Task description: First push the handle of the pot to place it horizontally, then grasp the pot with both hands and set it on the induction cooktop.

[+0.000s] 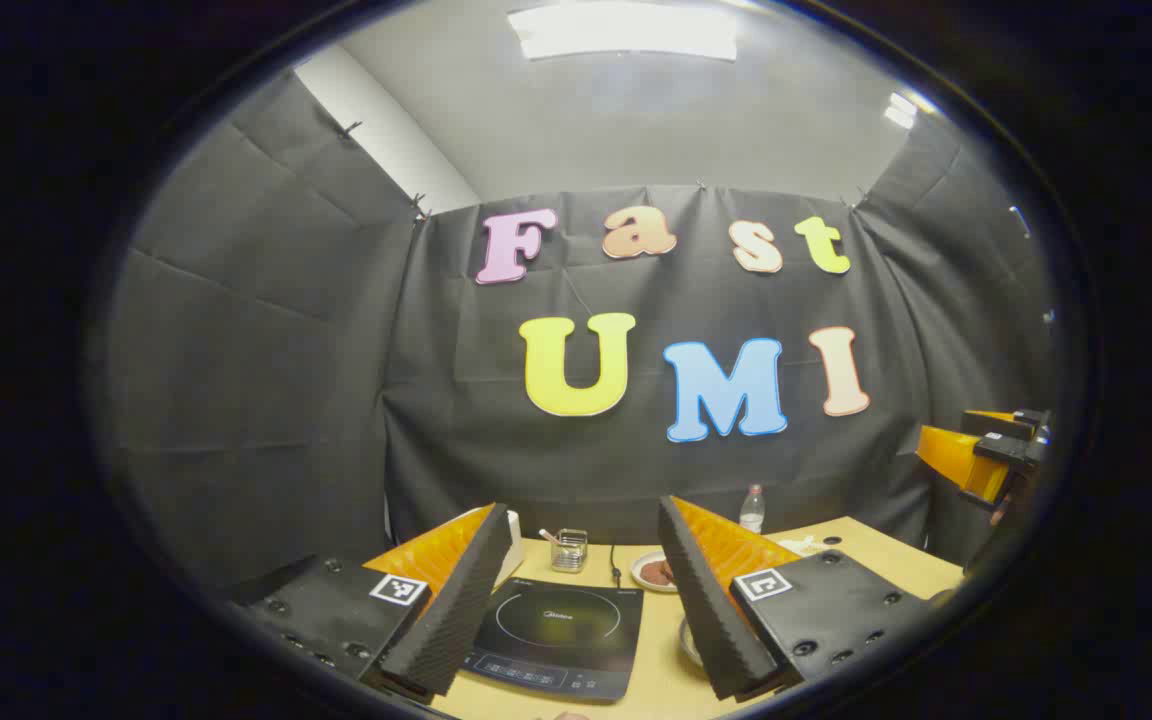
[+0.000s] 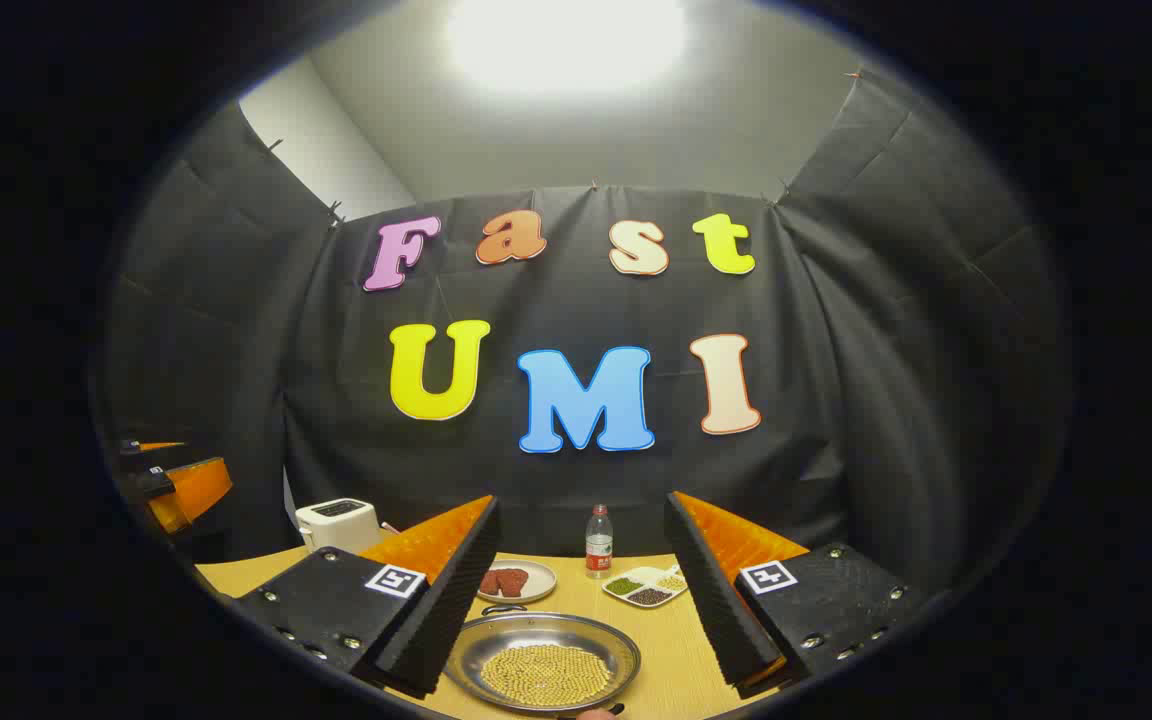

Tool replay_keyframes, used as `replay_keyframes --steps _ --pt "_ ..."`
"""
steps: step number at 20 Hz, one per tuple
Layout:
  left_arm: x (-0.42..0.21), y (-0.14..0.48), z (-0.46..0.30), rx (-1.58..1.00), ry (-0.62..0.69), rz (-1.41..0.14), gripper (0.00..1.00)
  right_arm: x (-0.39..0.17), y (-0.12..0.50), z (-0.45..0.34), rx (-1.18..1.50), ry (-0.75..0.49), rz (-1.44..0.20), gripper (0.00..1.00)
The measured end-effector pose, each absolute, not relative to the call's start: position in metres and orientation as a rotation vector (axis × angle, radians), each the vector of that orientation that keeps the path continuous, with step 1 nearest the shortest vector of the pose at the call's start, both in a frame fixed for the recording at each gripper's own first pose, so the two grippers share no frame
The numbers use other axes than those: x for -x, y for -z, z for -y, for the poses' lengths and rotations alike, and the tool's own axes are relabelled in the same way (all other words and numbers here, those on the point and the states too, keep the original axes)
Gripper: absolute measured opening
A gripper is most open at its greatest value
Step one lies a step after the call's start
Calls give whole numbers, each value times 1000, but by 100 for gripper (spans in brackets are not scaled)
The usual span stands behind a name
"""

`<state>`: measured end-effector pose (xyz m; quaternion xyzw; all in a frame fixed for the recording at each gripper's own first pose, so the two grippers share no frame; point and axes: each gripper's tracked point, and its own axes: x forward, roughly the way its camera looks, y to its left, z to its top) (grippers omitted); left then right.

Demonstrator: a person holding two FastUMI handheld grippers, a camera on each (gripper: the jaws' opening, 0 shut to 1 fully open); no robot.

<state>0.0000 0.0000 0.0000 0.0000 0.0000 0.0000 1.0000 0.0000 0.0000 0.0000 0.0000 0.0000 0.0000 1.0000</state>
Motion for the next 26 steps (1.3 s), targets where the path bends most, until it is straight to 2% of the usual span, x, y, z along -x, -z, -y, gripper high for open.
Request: replay_keyframes --steps 3,5,7,11,13,16,20,22,24,25,26 --pt "0 -1 0 -1 1 0 95 1 1 -2 -9 2 0 99" --pt "1 0 0 7 2 -1 92 1 1 -2 -6 3 1 99" --pt "2 0 0 10 5 2 95 2 0 -3 -4 3 4 99" --pt "3 -2 2 7 14 10 93 3 4 -3 10 0 1 99" --pt "3 0 2 14 16 15 99 4 2 -1 23 8 8 99" --pt "1 3 6 30 28 9 96 6 0 -3 16 10 16 99" --pt "-2 6 7 30 44 8 96 7 0 0 20 23 23 99" --pt "-2 7 4 28 47 9 99 5 1 -2 19 22 18 99" --pt "-5 9 3 42 52 6 92 5 1 -5 22 25 10 99" --pt "-6 10 1 47 54 4 92 5 2 -7 25 28 6 97" --pt "-7 10 -2 50 55 4 92 5 0 -7 27 37 9 86"
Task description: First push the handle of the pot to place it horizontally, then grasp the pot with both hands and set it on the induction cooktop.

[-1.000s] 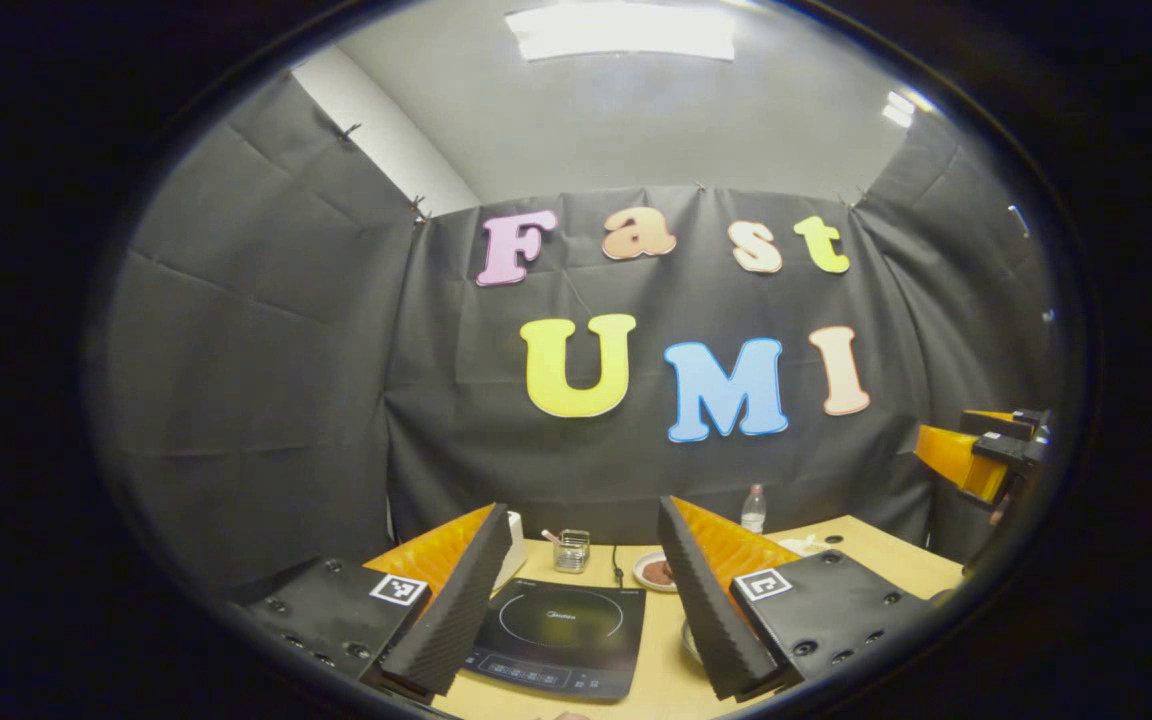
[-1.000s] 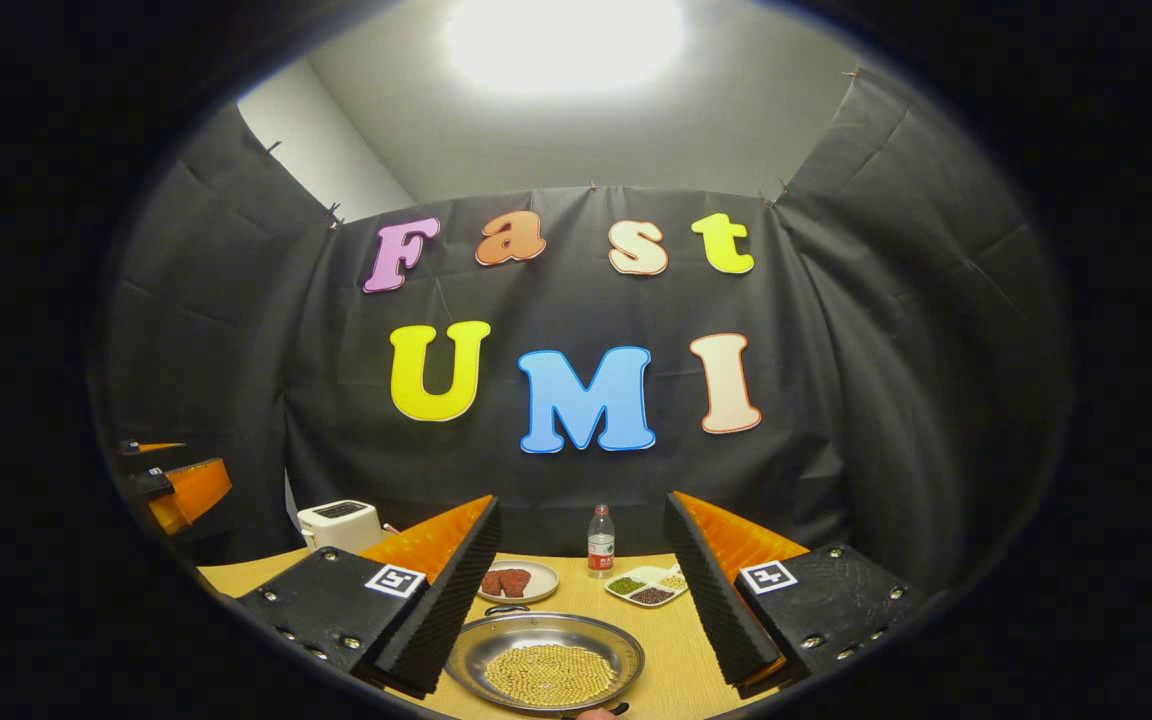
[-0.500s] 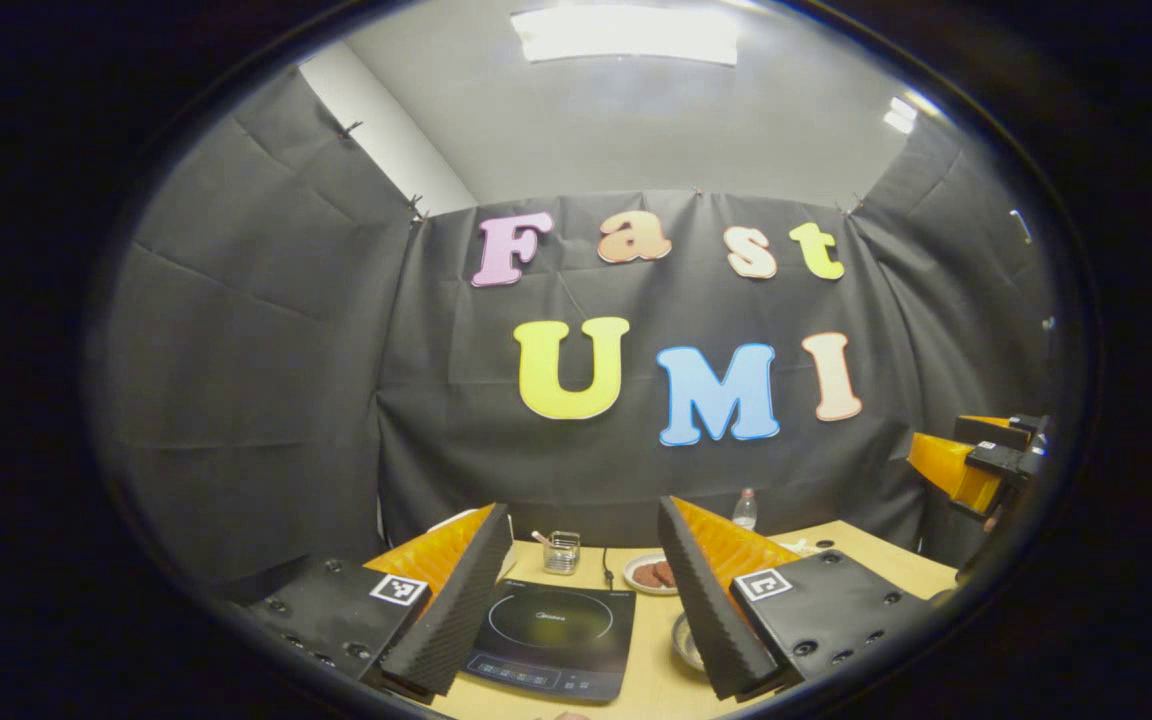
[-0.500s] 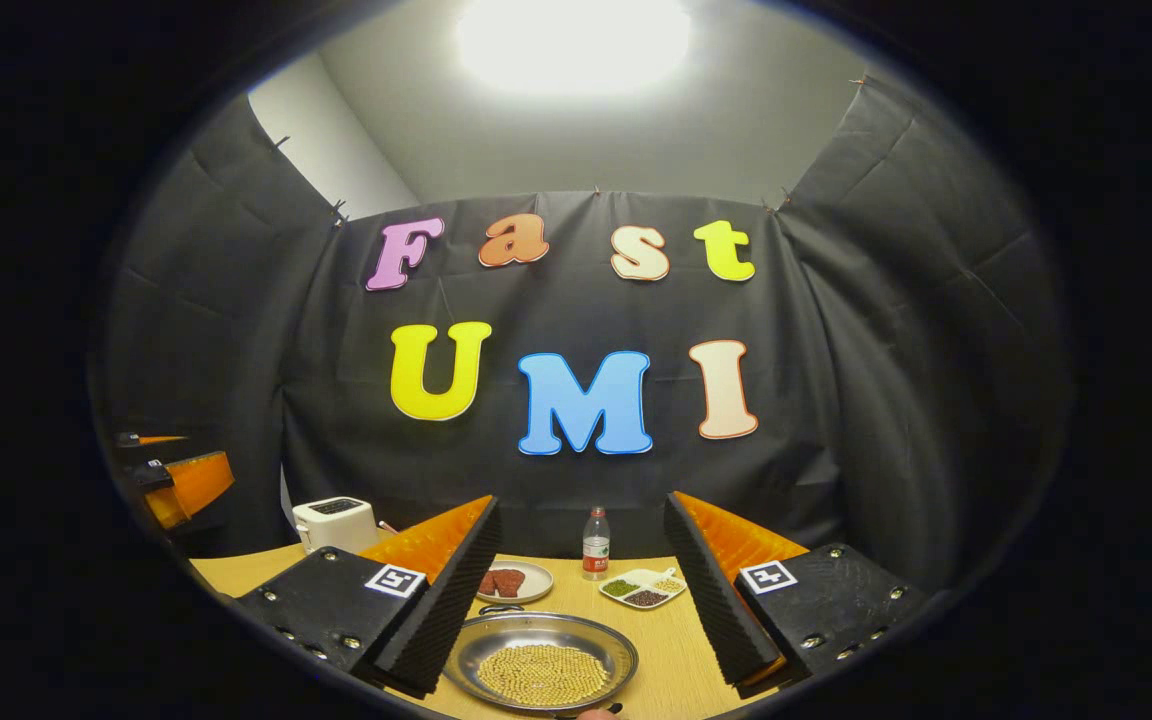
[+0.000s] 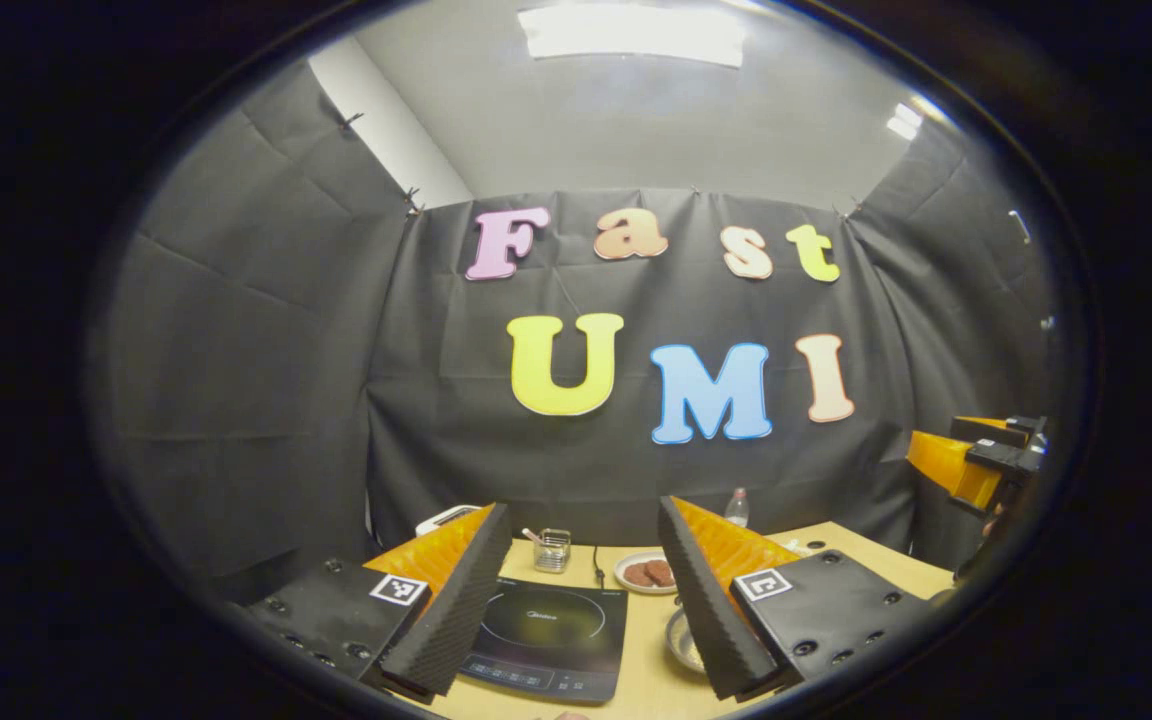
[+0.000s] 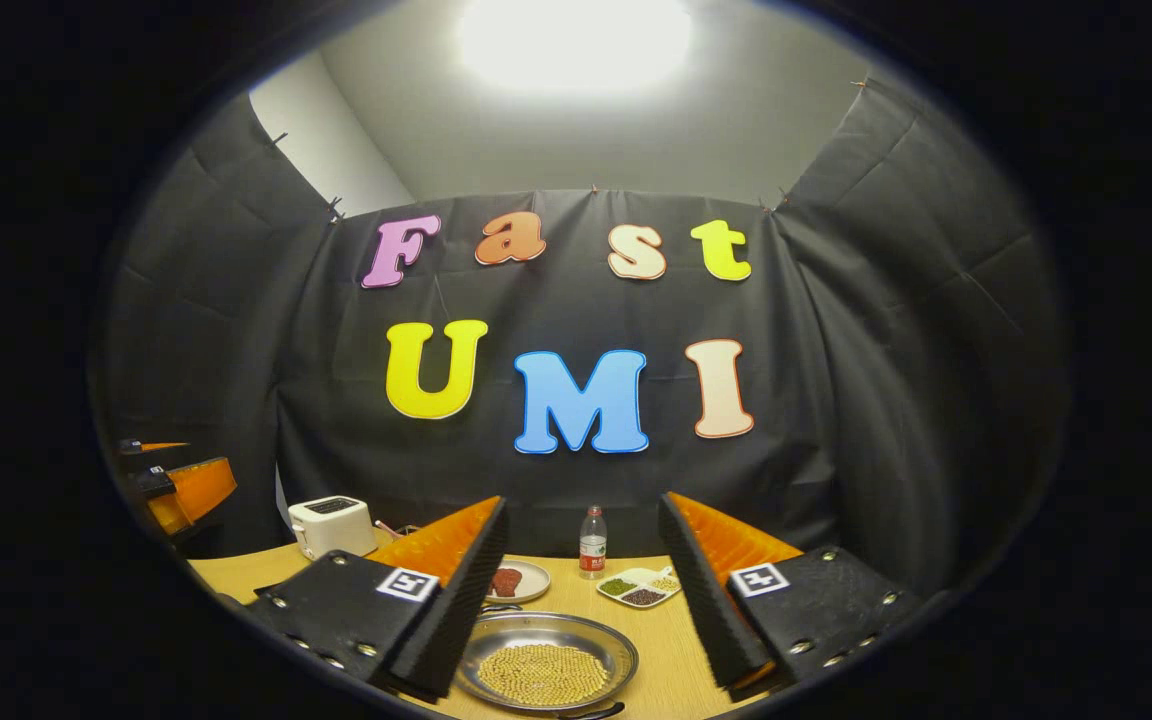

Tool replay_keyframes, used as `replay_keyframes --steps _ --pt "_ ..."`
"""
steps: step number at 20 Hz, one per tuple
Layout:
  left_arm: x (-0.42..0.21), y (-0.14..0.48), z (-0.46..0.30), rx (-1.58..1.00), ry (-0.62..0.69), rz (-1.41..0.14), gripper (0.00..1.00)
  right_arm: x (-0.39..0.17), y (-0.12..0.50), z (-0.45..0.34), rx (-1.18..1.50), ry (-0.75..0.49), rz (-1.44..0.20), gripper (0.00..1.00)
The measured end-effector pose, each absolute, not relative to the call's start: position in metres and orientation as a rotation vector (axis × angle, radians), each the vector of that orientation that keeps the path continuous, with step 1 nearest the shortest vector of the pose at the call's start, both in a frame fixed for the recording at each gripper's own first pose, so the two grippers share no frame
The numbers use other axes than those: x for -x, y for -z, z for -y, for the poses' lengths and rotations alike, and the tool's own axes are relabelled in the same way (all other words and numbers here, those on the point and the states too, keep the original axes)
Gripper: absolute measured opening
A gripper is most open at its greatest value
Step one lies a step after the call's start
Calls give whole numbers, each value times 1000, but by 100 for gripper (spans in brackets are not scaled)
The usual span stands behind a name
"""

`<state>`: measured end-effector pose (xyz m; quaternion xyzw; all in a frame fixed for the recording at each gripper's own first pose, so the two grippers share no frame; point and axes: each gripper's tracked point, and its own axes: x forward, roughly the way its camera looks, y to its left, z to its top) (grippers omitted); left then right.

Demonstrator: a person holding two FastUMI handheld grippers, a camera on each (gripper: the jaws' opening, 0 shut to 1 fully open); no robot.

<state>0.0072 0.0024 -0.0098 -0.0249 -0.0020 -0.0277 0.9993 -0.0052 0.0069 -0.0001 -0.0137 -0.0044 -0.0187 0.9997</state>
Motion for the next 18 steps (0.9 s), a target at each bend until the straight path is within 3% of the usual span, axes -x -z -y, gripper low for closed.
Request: replay_keyframes --steps 1,2,3,4,5,7,8,9,10,18 --pt "-7 10 -6 49 56 6 92 5 0 -11 27 31 8 72" --pt "-8 9 -9 48 57 9 96 4 2 -16 35 33 8 73" --pt "-8 9 -13 45 58 13 99 7 1 -20 39 17 8 66" --pt "-9 7 -16 42 60 18 96 10 1 -25 45 21 0 63" --pt "-9 7 -19 38 60 22 99 6 4 -29 51 15 -7 53" --pt "-11 6 -27 34 65 28 98 12 9 -40 71 -8 -31 47" --pt "-11 6 -31 31 68 31 97 8 7 -31 82 35 -21 36" --pt "-13 6 -36 26 71 33 96 8 10 -36 79 26 -18 0" --pt "-14 6 -40 22 71 36 96 10 15 -49 77 2 -36 7" --pt "-20 8 -64 21 78 44 99 16 76 -81 152 -138 -202 7"
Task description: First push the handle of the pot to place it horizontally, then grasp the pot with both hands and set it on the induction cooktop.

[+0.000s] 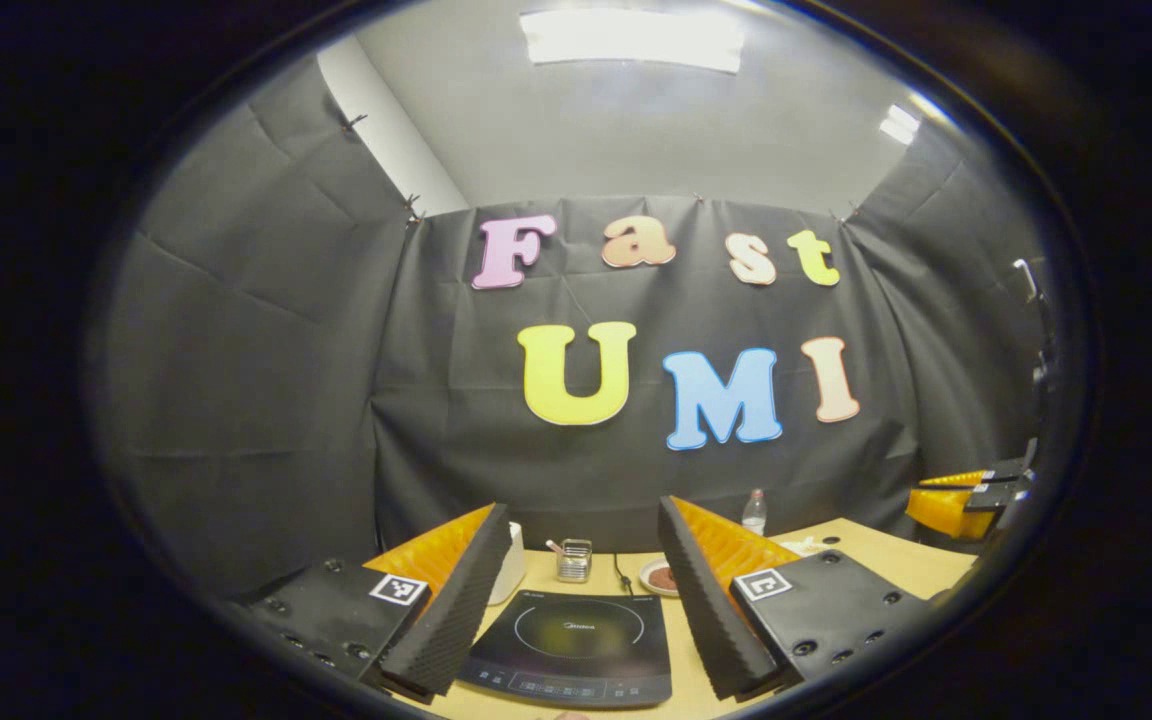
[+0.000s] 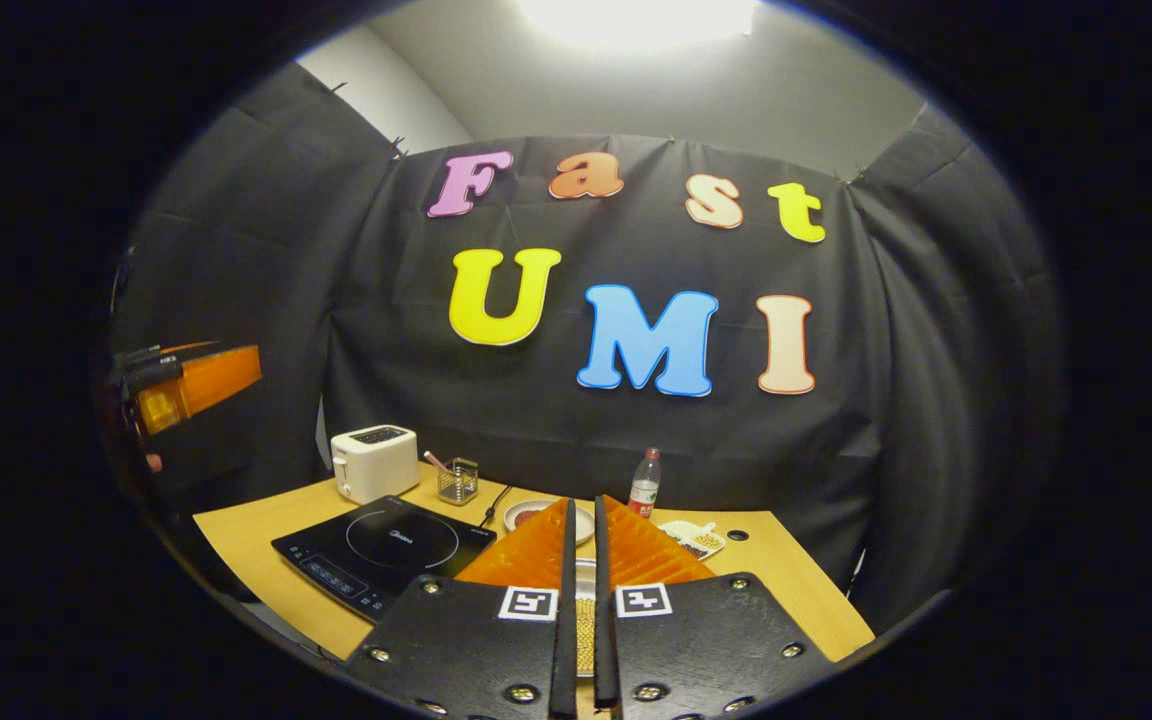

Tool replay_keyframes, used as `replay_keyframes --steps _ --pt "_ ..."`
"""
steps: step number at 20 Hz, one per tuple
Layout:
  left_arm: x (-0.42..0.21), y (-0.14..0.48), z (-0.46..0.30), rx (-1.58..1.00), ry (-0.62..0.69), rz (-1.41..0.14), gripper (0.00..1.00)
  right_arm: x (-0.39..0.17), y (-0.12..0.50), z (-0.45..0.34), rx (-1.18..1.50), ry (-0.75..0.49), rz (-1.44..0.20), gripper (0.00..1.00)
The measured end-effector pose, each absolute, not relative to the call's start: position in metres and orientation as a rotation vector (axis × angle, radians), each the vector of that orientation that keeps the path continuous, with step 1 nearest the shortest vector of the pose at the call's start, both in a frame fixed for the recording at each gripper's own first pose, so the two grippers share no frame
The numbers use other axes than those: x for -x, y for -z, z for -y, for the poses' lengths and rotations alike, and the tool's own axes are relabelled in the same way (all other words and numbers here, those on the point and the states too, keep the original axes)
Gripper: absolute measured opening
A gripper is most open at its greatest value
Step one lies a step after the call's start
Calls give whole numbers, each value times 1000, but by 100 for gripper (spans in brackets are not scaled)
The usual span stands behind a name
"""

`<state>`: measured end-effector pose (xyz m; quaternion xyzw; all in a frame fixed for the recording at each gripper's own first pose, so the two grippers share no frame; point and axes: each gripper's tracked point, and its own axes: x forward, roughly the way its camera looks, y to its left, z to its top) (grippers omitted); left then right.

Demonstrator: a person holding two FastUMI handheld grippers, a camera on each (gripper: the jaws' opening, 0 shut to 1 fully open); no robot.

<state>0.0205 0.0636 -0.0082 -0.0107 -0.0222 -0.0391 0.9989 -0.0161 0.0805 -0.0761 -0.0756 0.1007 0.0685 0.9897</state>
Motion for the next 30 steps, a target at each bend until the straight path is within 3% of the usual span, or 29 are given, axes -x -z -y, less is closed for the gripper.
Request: replay_keyframes --steps 8,9,15,16,21,30 --pt "-45 19 -45 30 58 25 92 24 157 -85 194 -303 -426 7" --pt "-48 21 -41 27 61 21 96 27 169 -85 193 -323 -454 7" --pt "-69 32 -21 21 40 -1 93 37 221 -77 212 -445 -615 7" --pt "-73 34 -18 18 36 -7 99 40 228 -76 211 -468 -640 7" --pt "-87 45 -6 0 13 -36 99 56 268 -69 202 -569 -769 7" --pt "-102 60 22 -14 -3 -67 99 74 319 -50 162 -650 -964 7"
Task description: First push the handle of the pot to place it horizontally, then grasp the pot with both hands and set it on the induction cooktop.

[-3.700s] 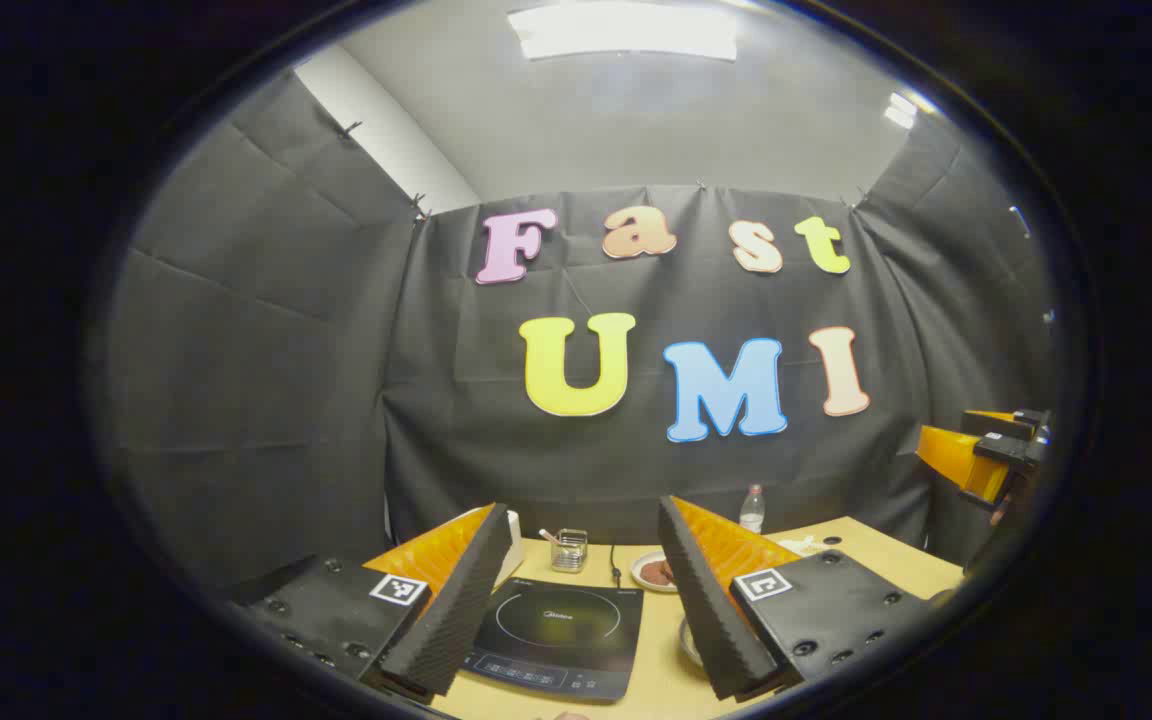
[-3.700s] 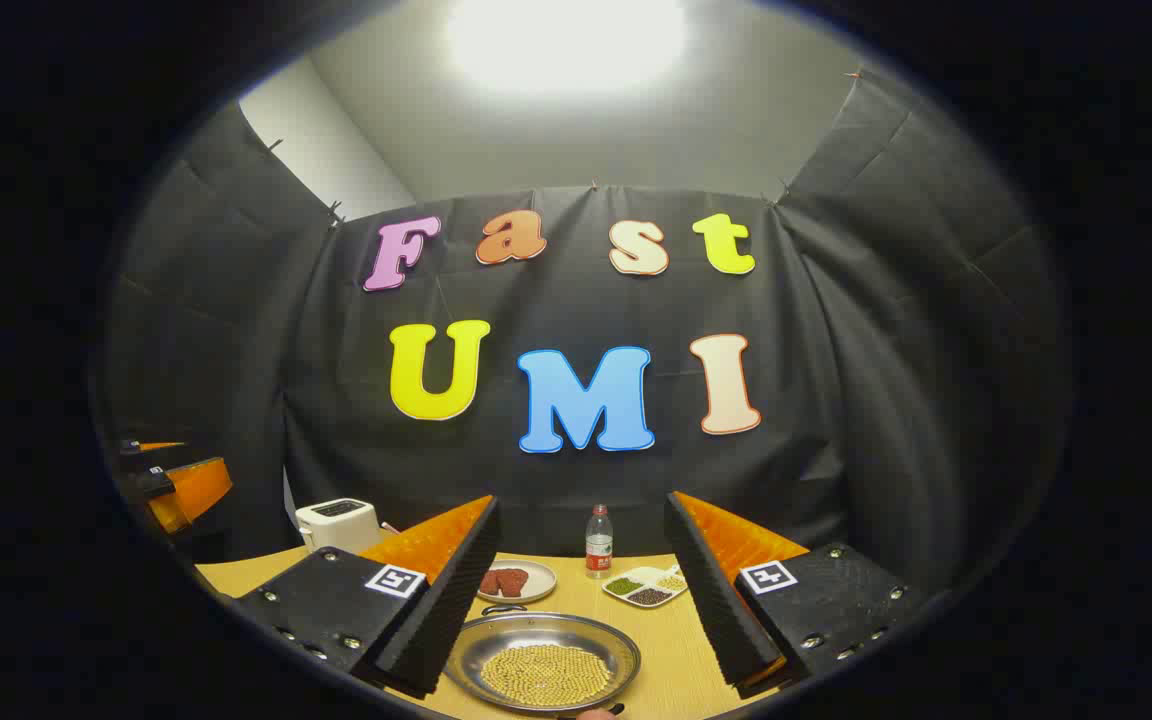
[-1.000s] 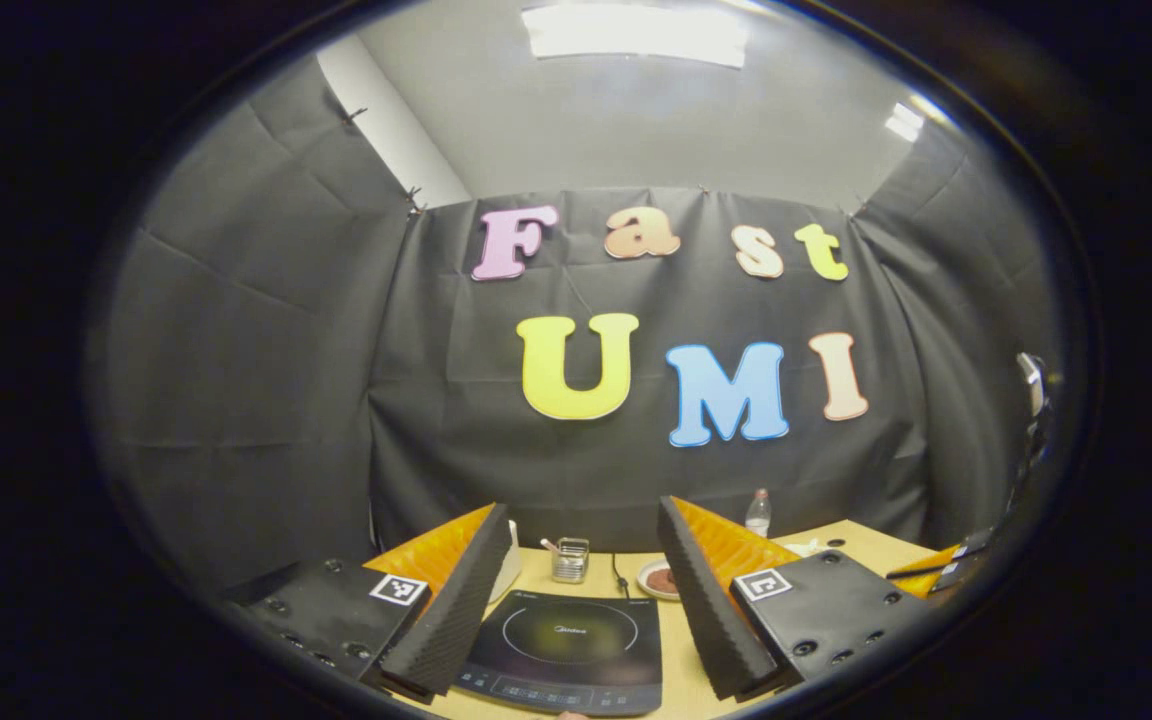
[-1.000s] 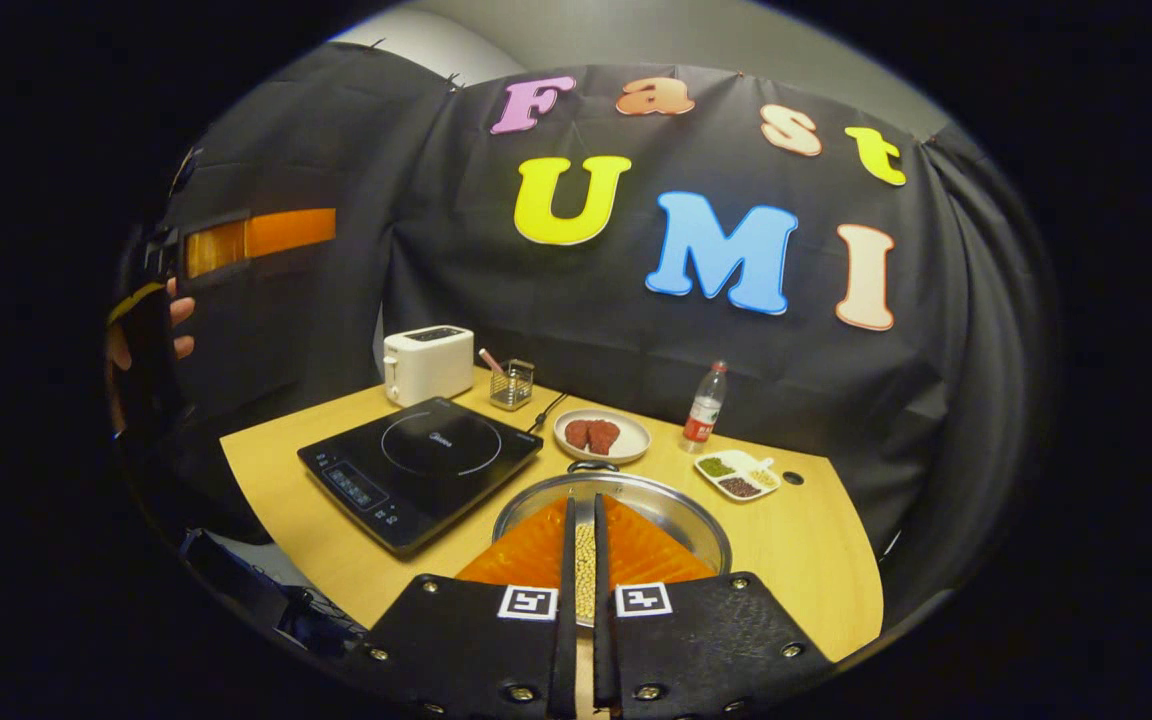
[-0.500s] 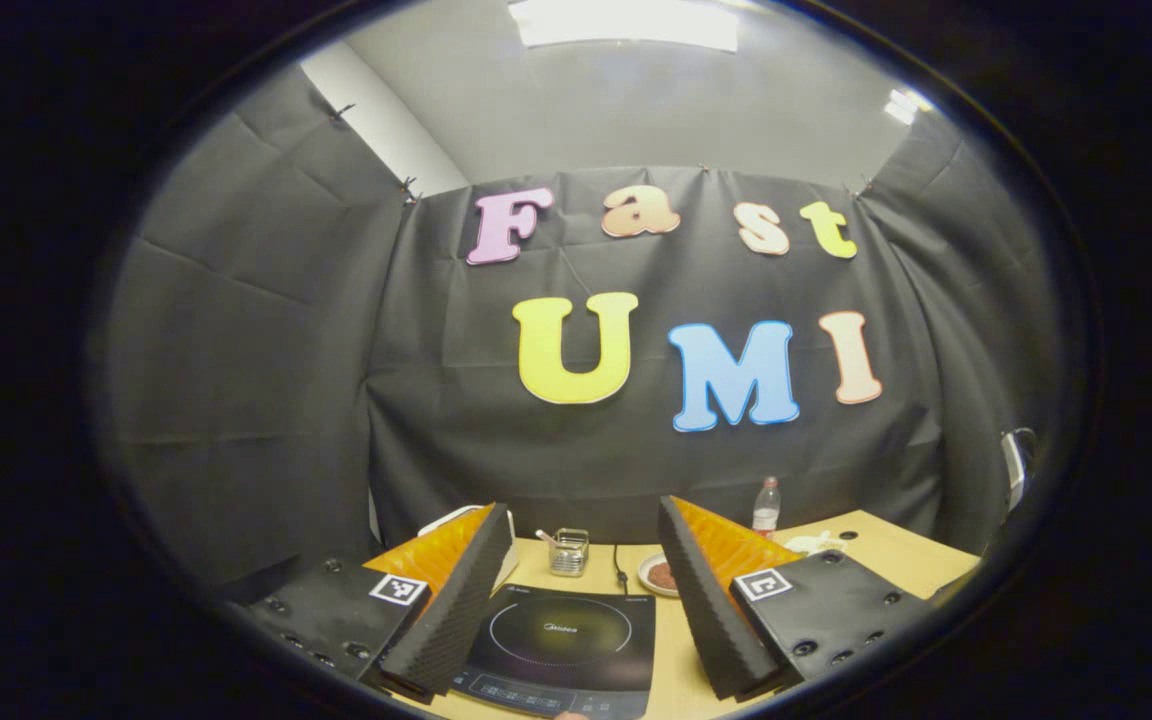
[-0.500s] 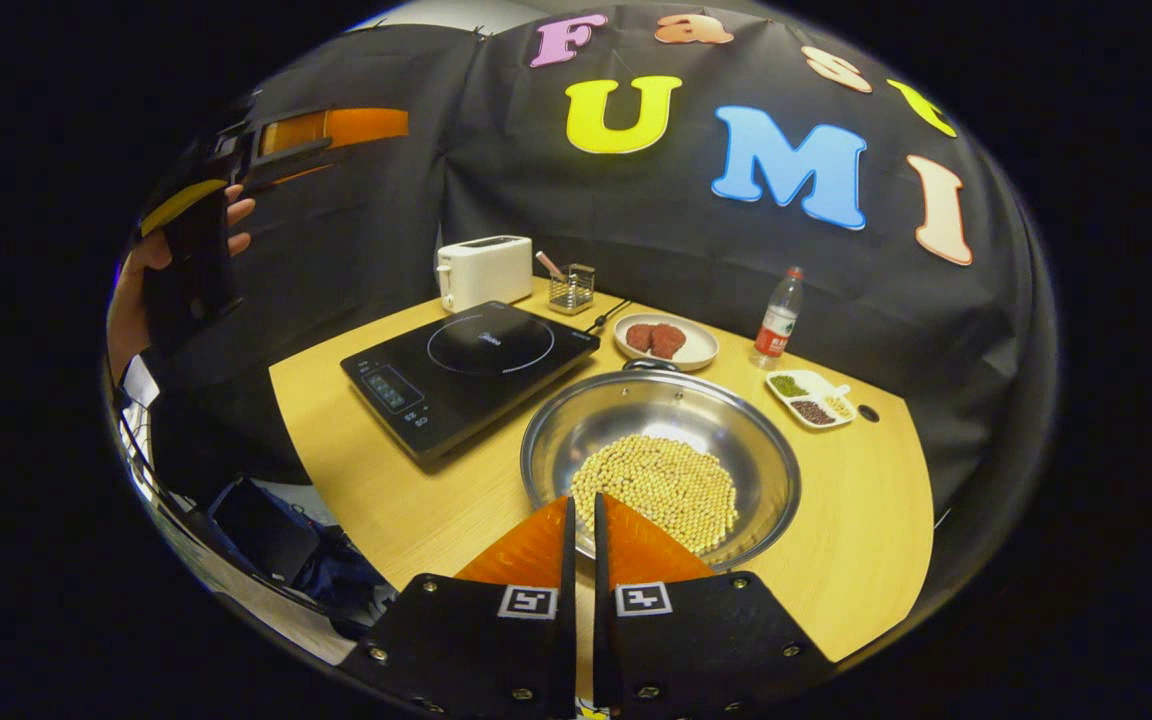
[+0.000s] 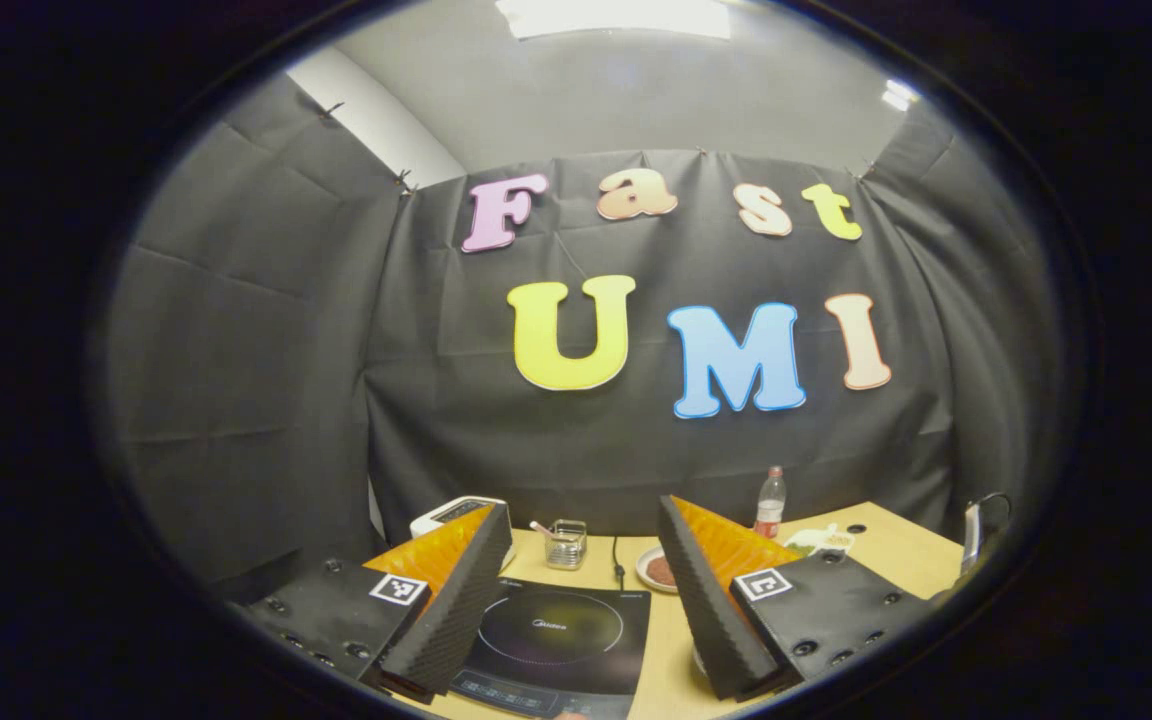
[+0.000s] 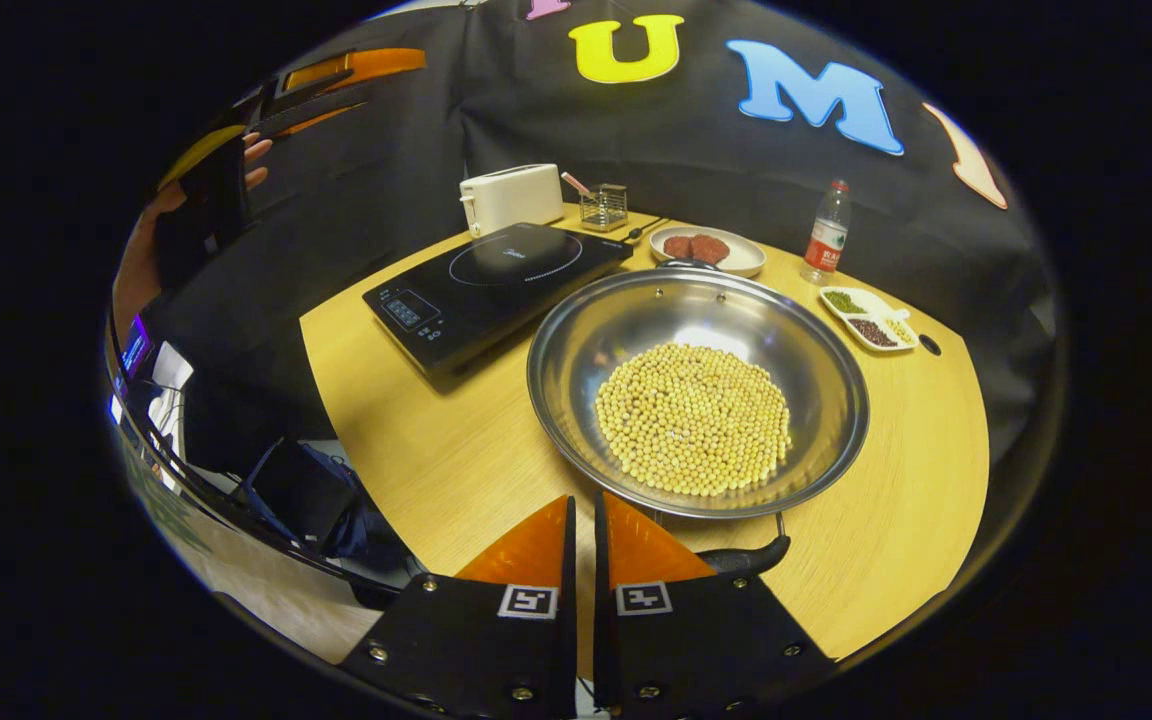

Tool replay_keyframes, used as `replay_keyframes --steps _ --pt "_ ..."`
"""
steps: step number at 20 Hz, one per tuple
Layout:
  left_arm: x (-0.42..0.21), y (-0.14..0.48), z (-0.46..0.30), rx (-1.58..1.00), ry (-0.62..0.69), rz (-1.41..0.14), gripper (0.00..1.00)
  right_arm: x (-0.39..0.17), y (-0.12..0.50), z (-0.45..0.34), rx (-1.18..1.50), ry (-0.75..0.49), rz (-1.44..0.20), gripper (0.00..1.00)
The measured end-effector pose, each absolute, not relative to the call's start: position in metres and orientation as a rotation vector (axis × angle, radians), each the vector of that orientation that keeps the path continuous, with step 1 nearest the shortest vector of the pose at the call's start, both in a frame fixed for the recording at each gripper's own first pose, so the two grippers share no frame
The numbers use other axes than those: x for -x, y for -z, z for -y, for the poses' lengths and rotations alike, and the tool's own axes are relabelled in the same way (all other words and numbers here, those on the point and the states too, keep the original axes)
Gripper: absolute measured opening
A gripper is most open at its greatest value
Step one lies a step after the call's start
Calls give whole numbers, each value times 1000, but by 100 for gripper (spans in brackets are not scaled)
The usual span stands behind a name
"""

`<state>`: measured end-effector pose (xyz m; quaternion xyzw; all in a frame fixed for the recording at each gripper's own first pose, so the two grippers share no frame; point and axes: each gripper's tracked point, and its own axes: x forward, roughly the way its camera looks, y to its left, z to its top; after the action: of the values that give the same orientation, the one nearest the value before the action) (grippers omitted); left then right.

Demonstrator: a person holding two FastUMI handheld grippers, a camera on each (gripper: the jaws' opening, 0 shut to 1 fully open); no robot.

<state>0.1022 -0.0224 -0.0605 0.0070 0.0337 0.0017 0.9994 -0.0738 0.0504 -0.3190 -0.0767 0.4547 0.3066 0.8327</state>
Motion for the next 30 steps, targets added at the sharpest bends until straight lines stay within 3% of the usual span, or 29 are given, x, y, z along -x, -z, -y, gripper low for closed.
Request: replay_keyframes --steps 4,5,30 --pt "-107 65 38 -23 5 -77 99 73 328 -37 135 -631 -1003 6" --pt "-108 66 42 -25 8 -77 99 73 330 -36 125 -629 -1004 1" --pt "-141 82 99 -15 26 -93 99 6 340 84 155 -395 -1001 1"
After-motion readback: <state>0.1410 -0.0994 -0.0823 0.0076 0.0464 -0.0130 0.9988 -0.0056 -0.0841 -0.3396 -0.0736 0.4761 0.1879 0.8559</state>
